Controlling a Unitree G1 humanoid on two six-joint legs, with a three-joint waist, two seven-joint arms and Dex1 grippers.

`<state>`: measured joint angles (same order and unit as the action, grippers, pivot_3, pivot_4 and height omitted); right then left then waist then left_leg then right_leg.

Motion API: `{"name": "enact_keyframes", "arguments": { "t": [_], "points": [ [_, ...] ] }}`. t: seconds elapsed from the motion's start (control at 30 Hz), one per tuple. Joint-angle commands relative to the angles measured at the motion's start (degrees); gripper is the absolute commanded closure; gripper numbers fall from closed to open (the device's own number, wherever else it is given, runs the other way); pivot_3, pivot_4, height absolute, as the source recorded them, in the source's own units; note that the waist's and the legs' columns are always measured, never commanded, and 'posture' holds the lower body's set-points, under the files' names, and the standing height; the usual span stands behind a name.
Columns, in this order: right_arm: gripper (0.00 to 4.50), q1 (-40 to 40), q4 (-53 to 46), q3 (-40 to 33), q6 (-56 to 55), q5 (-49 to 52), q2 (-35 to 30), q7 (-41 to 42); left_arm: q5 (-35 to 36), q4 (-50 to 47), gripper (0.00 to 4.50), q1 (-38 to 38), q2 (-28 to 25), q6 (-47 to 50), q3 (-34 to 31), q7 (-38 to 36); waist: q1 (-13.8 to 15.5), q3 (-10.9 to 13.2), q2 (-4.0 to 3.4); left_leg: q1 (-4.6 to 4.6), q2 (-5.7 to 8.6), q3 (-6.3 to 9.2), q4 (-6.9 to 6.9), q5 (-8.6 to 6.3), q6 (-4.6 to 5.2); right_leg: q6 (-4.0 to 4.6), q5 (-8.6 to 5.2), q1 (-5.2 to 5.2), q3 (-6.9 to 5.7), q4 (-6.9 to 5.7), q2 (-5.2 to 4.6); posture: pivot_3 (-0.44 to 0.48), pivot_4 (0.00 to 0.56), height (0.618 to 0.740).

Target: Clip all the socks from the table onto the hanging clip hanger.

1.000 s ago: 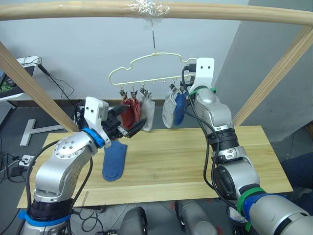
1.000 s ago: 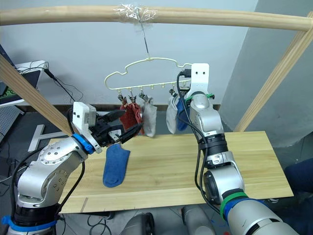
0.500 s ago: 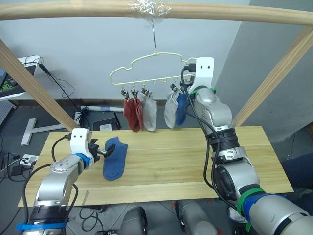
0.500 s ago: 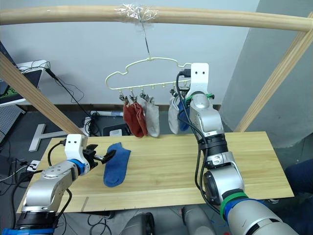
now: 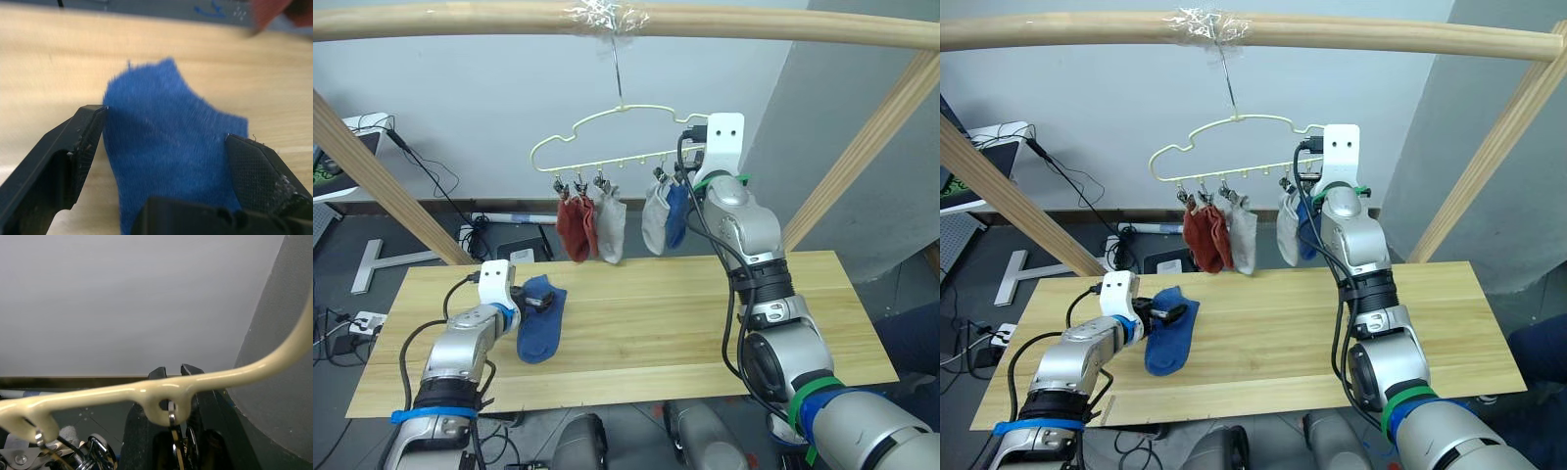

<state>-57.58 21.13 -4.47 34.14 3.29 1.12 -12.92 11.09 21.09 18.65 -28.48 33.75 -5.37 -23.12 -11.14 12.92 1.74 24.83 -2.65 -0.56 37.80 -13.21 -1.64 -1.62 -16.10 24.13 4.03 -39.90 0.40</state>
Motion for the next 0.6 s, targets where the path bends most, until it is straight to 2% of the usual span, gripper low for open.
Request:
{"name": "enact_keyframes", "arguments": {
  "t": [0.03,0.17,0.4,0.5,0.6],
  "points": [
    [4.46,-0.59,-3.31,-0.05,-0.38,-0.73,-0.12,-0.44,-0.99,2.52,0.08,1.41,0.09,3.13,0.58,0.06,0.00,0.00,0.00,0.00,0.00,0.01,0.00,0.00,0.00,0.00,0.00,-0.01,0.00,-0.01,0.00,-0.209,0.210,0.740],
    [4.46,-0.69,-3.39,-0.01,-0.31,-0.68,0.01,-0.43,-1.07,5.73,0.08,2.92,0.38,6.66,1.13,-0.85,-0.01,-0.01,-0.02,-0.06,0.02,0.01,0.02,0.00,0.00,-0.01,0.00,-0.05,0.00,-0.07,0.00,-0.212,0.209,0.740],
    [4.46,-0.44,-4.10,-0.05,0.14,-0.68,-0.02,-0.48,-2.10,8.11,0.08,3.57,0.84,6.59,2.05,-1.73,-0.06,-0.10,-0.17,-0.14,0.02,0.00,0.03,0.01,0.00,-0.02,0.01,-0.08,0.01,-0.12,0.00,-0.221,0.208,0.740],
    [4.46,-0.34,-4.32,-0.05,0.33,-0.73,-0.05,-0.51,-2.57,7.86,0.61,3.39,0.94,6.20,2.38,-2.06,-0.09,-0.12,-0.20,-0.15,0.02,-0.02,0.04,0.01,-0.01,-0.02,0.01,-0.09,0.01,-0.11,0.00,-0.221,0.206,0.740],
    [4.46,-0.33,-4.32,-0.05,0.36,-0.75,-0.06,-0.50,-3.17,7.64,1.52,3.21,0.96,5.99,2.53,-2.28,-0.09,-0.12,-0.21,-0.15,0.03,-0.05,0.03,0.01,-0.01,-0.03,0.01,-0.09,0.01,-0.10,0.00,-0.221,0.205,0.740]
  ]
}}
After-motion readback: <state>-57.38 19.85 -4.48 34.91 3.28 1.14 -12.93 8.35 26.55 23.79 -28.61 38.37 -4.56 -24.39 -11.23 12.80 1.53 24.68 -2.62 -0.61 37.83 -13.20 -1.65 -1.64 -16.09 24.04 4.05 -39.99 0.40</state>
